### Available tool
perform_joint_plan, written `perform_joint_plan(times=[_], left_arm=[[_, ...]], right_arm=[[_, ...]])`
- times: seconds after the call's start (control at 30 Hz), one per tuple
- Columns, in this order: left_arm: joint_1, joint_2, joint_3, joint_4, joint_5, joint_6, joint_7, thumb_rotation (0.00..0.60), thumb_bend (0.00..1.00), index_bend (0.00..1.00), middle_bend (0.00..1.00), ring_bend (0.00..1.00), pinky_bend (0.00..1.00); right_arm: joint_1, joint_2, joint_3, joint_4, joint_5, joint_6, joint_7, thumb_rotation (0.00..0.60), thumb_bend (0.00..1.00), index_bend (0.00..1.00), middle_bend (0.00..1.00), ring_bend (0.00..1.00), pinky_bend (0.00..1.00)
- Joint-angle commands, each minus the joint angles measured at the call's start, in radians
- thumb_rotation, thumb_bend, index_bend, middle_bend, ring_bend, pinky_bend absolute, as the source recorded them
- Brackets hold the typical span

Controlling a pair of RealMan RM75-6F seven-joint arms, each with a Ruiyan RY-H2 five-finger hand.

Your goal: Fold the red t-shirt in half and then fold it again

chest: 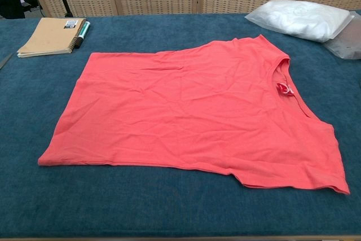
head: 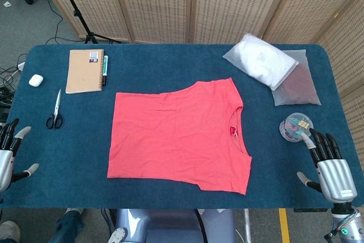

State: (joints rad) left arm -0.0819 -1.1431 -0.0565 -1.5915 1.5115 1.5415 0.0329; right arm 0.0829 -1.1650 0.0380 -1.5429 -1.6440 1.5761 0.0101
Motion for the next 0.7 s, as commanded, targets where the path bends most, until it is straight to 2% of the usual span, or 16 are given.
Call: perform_joint_plan(times=[0.03,0.13,0.27,0.37,0.43,0.7], left_arm=[[-0.003,0.006,-0.001,-0.007,-0.007,-0.007,0.007,0.600,0.00,0.00,0.00,0.00,0.00],[-0.002,0.010,0.001,-0.012,-0.012,-0.014,0.007,0.600,0.00,0.00,0.00,0.00,0.00],[-0.003,0.019,0.001,-0.020,-0.014,-0.020,0.000,0.600,0.00,0.00,0.00,0.00,0.00],[-0.005,0.021,0.001,-0.023,-0.017,-0.025,0.000,0.600,0.00,0.00,0.00,0.00,0.00],[-0.005,0.021,0.001,-0.024,-0.020,-0.028,0.003,0.600,0.00,0.00,0.00,0.00,0.00],[-0.007,0.011,0.000,-0.028,-0.028,-0.035,0.029,0.600,0.00,0.00,0.00,0.00,0.00]], right_arm=[[0.003,0.002,-0.006,-0.001,-0.005,-0.008,-0.004,0.600,0.00,0.00,0.00,0.00,0.00],[0.008,0.010,-0.026,-0.006,-0.026,-0.028,0.003,0.600,0.00,0.00,0.00,0.00,0.00],[0.038,0.022,-0.090,-0.025,-0.128,-0.078,0.039,0.600,0.00,0.00,0.00,0.00,0.00],[0.075,-0.015,-0.133,0.008,-0.228,-0.118,0.044,0.600,0.00,0.06,0.00,0.00,0.00],[0.094,-0.039,-0.150,0.031,-0.257,-0.147,0.045,0.600,0.00,0.08,0.00,0.00,0.00],[0.159,-0.142,-0.152,0.072,-0.300,-0.230,-0.025,0.600,0.00,0.16,0.00,0.00,0.00]])
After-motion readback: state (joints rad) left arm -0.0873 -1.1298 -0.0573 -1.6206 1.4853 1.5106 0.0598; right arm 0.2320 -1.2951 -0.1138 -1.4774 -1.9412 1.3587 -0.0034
